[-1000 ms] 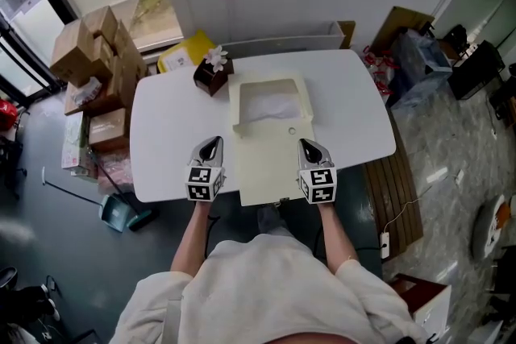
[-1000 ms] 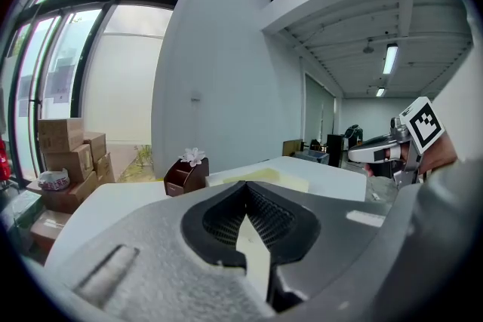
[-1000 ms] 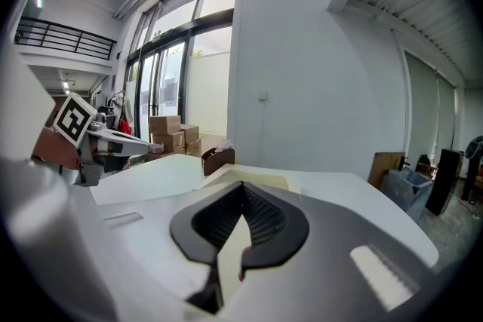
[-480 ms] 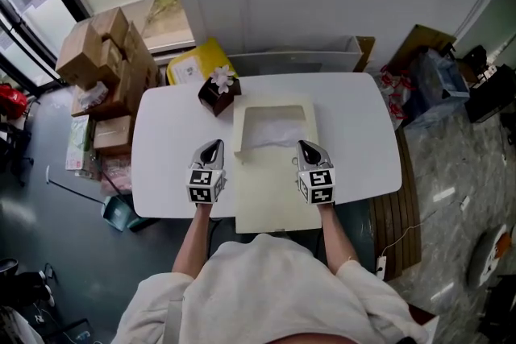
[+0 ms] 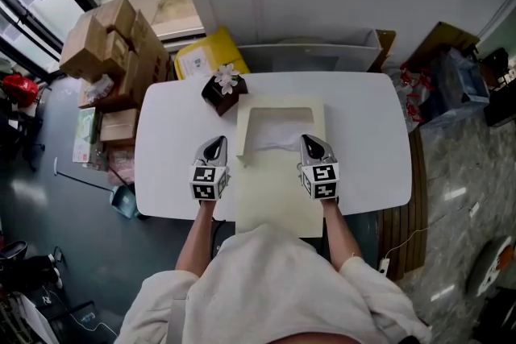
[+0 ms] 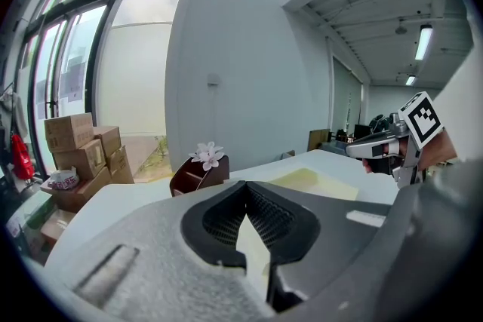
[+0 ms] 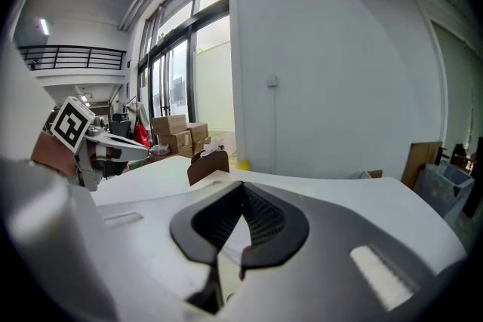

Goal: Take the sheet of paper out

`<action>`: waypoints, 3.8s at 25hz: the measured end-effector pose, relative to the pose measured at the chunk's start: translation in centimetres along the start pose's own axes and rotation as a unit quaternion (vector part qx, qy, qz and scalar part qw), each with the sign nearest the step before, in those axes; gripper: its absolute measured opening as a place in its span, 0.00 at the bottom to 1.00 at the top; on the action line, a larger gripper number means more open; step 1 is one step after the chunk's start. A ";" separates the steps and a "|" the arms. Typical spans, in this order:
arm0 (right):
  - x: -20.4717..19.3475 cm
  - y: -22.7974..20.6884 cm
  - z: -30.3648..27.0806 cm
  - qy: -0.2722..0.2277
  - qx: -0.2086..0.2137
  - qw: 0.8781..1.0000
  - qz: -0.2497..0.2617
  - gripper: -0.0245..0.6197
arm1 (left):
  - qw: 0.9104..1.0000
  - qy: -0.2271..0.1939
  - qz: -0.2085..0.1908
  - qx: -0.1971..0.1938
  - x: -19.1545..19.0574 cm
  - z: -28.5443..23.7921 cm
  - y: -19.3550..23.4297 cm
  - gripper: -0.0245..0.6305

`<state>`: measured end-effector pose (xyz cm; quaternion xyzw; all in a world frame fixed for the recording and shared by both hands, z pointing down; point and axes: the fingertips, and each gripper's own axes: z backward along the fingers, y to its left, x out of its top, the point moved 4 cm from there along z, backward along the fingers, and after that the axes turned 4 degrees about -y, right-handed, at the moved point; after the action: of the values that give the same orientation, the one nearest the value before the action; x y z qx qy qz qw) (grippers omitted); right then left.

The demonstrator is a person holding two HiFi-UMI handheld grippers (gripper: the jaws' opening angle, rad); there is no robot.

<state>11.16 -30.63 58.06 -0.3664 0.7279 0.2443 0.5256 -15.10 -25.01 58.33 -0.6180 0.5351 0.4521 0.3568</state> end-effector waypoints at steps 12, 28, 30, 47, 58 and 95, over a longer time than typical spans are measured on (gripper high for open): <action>-3.4 0.5 -2.9 0.045 0.009 0.999 -0.005 0.04 | 0.999 0.037 0.007 -0.004 -3.2 -2.0 1.6 0.04; -7.9 3.7 -5.2 0.113 -0.022 0.993 0.004 0.04 | 0.995 0.068 0.042 -0.066 -8.0 -4.2 3.9 0.04; -8.6 4.2 -5.2 0.123 -0.020 0.992 0.009 0.04 | 0.994 0.072 0.043 -0.069 -8.6 -4.2 4.1 0.04; -13.6 7.1 -7.9 0.229 0.051 0.931 0.278 0.04 | 0.992 0.084 0.066 -0.067 -11.5 -3.0 5.1 0.04; -15.1 6.8 -9.4 0.273 0.078 0.896 0.341 0.17 | 0.992 0.077 0.077 -0.056 -11.5 -2.4 5.5 0.04; -16.2 9.5 -4.1 0.308 0.133 0.872 0.358 0.05 | 0.995 0.051 0.059 -0.062 -8.8 -0.9 3.3 0.04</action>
<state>4.14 -23.31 74.41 -0.0645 0.9597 0.1914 0.1954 -18.38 -23.41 67.07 -0.6290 0.5589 0.4723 0.2625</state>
